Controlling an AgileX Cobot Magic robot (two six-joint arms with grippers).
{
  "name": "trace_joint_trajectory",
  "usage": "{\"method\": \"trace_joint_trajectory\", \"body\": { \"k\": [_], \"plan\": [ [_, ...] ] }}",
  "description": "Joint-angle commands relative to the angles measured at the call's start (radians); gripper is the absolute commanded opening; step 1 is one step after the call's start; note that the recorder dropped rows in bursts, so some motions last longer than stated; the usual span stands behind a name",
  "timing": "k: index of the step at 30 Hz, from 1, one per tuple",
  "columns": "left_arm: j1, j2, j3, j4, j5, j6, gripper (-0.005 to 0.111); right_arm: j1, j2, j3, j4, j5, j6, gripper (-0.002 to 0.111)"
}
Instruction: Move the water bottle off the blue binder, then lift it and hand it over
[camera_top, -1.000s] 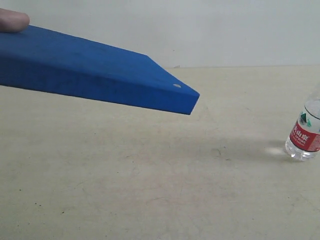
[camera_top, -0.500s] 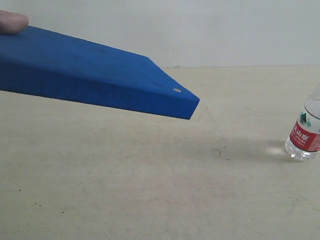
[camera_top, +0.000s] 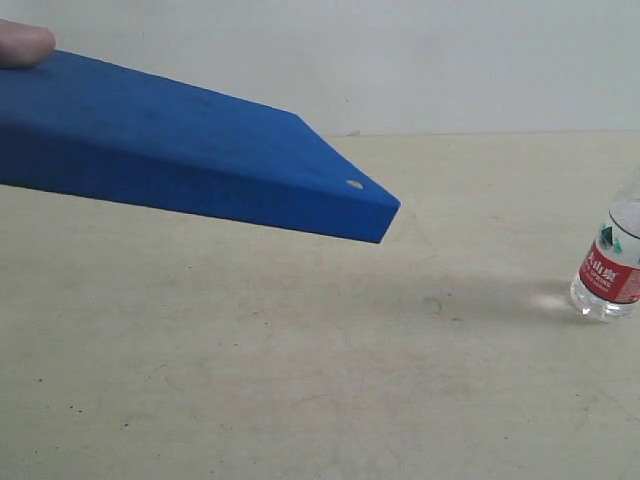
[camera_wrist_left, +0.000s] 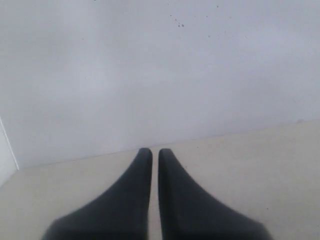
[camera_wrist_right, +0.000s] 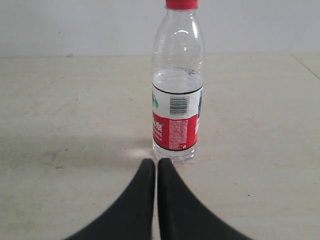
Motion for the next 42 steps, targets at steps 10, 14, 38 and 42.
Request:
{"method": "trace_joint_trajectory", "body": {
  "k": [10, 14, 38, 42],
  "plan": [
    [-0.038, -0.001, 0.003, -0.020, 0.279, -0.231, 0.004, 0.000, -0.005, -0.001, -0.009, -0.009, -0.005, 0.000],
    [-0.038, -0.001, 0.003, -0.020, 0.284, -0.246, 0.004, 0.000, -0.005, -0.001, -0.009, -0.008, -0.005, 0.000],
    [-0.081, -0.001, 0.003, 0.354, 0.310, -0.529, 0.004, 0.000, -0.005, -0.001, -0.009, -0.008, -0.005, 0.000],
    [-0.081, -0.001, 0.003, 0.356, 0.327, -0.507, 0.004, 0.000, -0.005, -0.001, -0.009, -0.008, -0.005, 0.000]
  ]
}}
